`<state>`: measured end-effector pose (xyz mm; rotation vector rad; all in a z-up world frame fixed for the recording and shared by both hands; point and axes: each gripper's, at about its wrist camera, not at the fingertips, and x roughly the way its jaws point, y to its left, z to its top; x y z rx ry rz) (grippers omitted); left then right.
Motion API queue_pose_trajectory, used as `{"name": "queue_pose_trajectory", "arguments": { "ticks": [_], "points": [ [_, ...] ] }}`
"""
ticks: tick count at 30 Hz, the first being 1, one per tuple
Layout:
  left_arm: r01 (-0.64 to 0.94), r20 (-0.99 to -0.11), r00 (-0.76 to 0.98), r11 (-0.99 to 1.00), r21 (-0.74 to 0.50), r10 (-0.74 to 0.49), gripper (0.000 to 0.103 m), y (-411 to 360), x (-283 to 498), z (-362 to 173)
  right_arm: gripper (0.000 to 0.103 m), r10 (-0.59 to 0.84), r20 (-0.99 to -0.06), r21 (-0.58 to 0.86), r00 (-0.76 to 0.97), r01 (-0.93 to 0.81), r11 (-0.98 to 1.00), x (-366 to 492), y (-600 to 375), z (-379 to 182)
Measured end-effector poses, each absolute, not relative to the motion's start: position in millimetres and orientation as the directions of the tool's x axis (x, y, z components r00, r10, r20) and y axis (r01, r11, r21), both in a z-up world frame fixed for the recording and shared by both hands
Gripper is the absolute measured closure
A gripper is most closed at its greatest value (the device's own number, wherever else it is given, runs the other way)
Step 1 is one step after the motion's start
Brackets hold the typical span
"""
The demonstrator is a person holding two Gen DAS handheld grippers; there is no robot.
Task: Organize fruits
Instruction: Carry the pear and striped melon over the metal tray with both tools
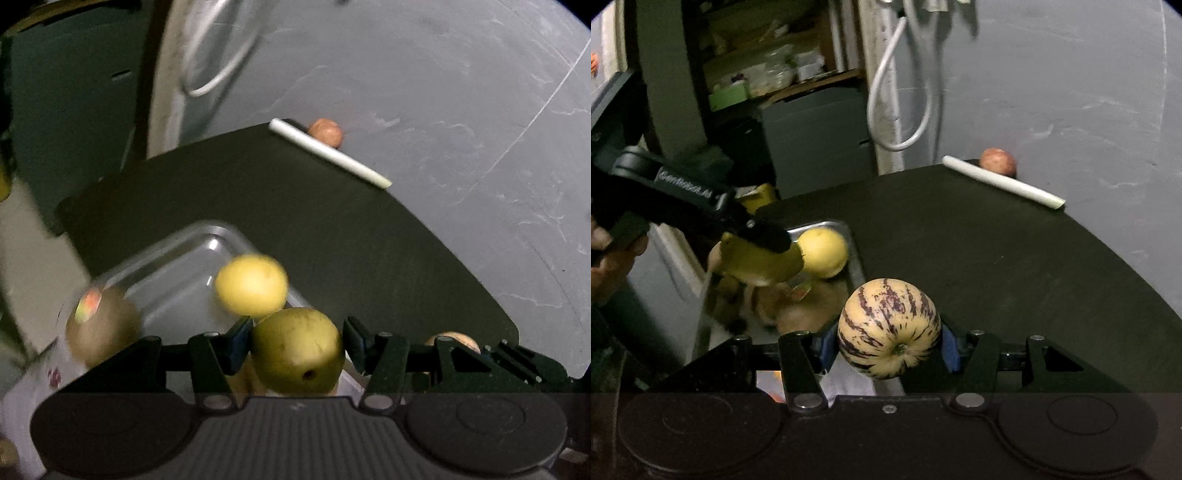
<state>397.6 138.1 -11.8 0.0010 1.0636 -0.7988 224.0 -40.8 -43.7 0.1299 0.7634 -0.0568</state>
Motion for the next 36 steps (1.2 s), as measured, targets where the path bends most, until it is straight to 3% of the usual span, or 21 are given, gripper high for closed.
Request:
{"name": "queue_pose_trajectory", "arguments": {
  "ticks": [8, 9, 10, 11, 17, 22, 36],
  "points": [
    [0.55, -0.796, 0.268, 0.765, -0.336, -0.543, 0.049, 176, 362, -20, 0.047, 0.029, -0.722, 0.107, 0.691, 0.071, 0.992, 213, -18, -53],
    [0.55, -0.797, 0.267, 0.765, -0.336, -0.542, 0.056, 179, 361, -21, 0.047, 0.027, -0.725, 0.104, 0.688, 0.071, 0.992, 211, -15, -55],
    [0.553, -0.794, 0.269, 0.762, -0.336, -0.545, 0.076, 181, 359, -21, 0.047, 0.026, -0.728, 0.102, 0.685, 0.07, 0.992, 211, -13, -56],
    [0.567, -0.784, 0.267, 0.749, -0.342, -0.56, 0.077, 184, 359, -20, 0.047, 0.025, -0.731, 0.101, 0.682, 0.073, 0.992, 210, -11, -58],
    [0.647, -0.788, 0.291, 0.719, -0.256, -0.542, 0.076, 171, 352, -32, 0.047, 0.002, -0.763, 0.09, 0.647, 0.103, 0.991, 214, -4, -78],
    [0.619, -0.786, 0.252, 0.718, -0.318, -0.565, 0.076, 174, 352, -53, 0.047, -0.013, -0.767, 0.081, 0.642, 0.117, 0.99, 221, -3, -85],
    [0.62, -0.805, 0.201, 0.709, -0.337, -0.558, 0.075, 178, 364, -64, 0.047, -0.063, -0.783, 0.008, 0.619, 0.112, 0.994, 229, 5, -87]
  ]
}}
